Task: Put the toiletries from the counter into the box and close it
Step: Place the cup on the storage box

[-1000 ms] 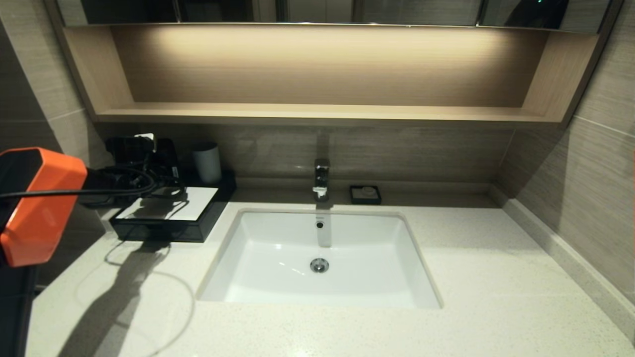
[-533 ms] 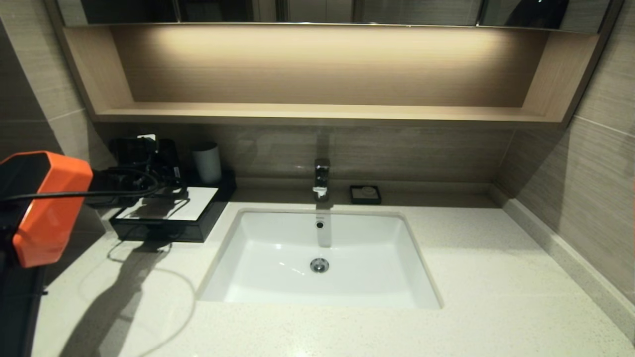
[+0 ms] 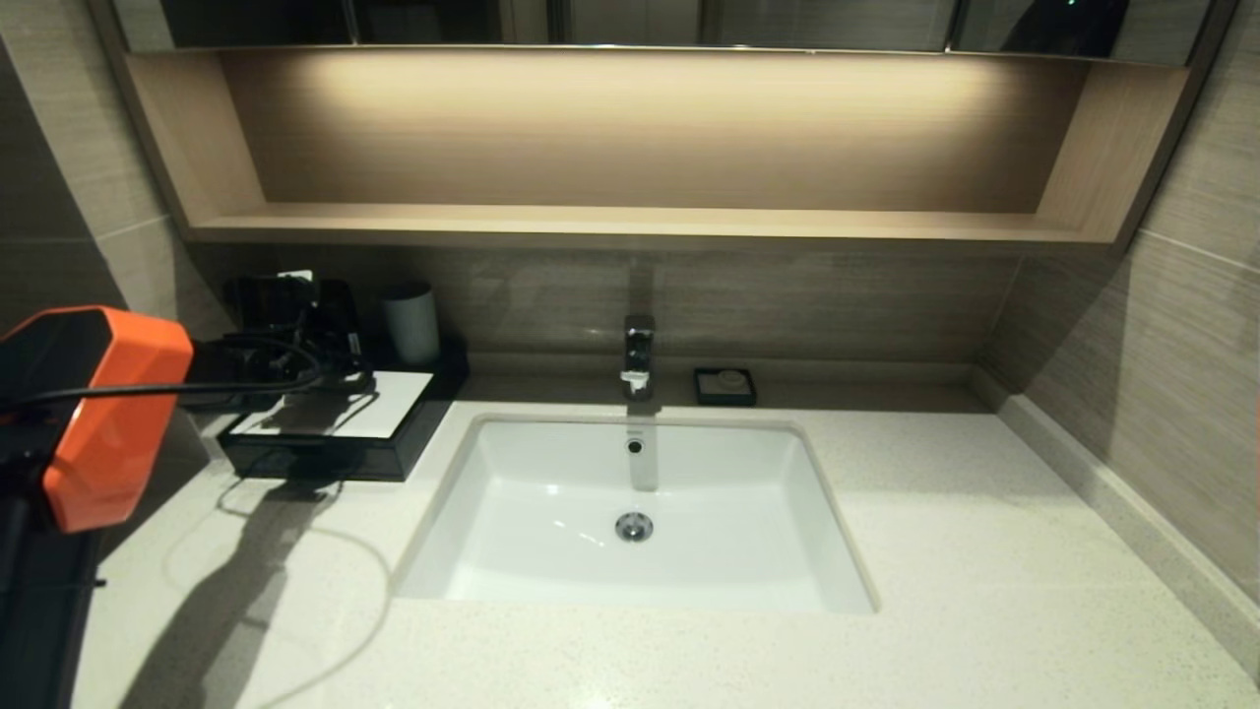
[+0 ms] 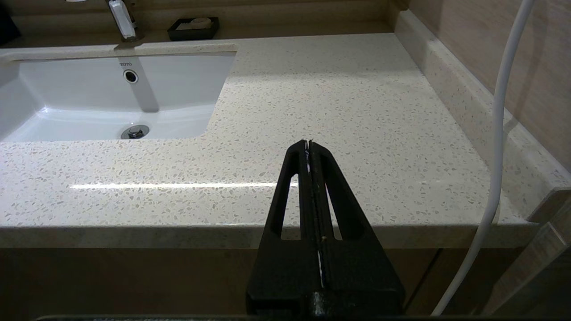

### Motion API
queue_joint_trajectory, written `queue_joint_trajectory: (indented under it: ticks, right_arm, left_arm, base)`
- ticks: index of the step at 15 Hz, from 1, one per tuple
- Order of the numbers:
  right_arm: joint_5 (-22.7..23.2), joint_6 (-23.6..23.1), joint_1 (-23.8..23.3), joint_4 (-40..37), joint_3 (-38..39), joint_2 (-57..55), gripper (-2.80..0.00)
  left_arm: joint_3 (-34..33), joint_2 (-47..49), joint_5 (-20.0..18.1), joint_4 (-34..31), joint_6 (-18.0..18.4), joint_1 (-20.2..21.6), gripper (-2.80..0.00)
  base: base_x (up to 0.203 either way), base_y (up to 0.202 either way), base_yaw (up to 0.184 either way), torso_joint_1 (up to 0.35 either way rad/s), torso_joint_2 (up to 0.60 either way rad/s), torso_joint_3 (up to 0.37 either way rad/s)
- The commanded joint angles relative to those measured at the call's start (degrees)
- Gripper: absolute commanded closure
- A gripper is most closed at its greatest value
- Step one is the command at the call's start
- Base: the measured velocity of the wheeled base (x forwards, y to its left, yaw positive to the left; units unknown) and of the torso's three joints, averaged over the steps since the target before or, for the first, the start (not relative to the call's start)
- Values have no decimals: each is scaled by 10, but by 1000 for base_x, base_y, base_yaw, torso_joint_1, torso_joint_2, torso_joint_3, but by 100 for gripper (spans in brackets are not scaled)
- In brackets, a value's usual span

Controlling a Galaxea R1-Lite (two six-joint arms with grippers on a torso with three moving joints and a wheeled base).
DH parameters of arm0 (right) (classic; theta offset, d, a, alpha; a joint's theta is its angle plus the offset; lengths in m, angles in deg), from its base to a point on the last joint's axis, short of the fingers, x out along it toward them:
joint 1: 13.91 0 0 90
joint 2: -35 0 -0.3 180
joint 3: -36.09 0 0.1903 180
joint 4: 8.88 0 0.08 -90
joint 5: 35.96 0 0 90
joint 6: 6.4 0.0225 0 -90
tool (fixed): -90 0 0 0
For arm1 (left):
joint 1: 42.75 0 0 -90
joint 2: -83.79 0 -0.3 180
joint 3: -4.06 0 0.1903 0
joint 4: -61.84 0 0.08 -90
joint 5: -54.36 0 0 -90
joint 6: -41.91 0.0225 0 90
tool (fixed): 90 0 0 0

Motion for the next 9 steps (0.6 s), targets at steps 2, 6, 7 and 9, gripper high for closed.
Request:
queue_joint_trajectory:
  ticks: [2, 6, 7, 9]
  right_arm:
    - [0, 0, 0, -1, 0, -1, 0]
    - [0, 0, 0, 0, 0, -1, 0]
    - [0, 0, 0, 0, 0, -1, 0]
    - [0, 0, 0, 0, 0, -1, 0]
  left_arm:
    - [22, 10, 1, -1, -1, 0, 0]
    - [39, 17, 1, -14, -1, 0, 0]
    - [39, 18, 1, -14, -1, 0, 0]
    - [43, 21, 1, -14, -1, 0, 0]
  base:
    - [0, 0, 0, 0, 0, 0]
    - [0, 0, 0, 0, 0, 0]
    - [0, 0, 0, 0, 0, 0]
    - [0, 0, 0, 0, 0, 0]
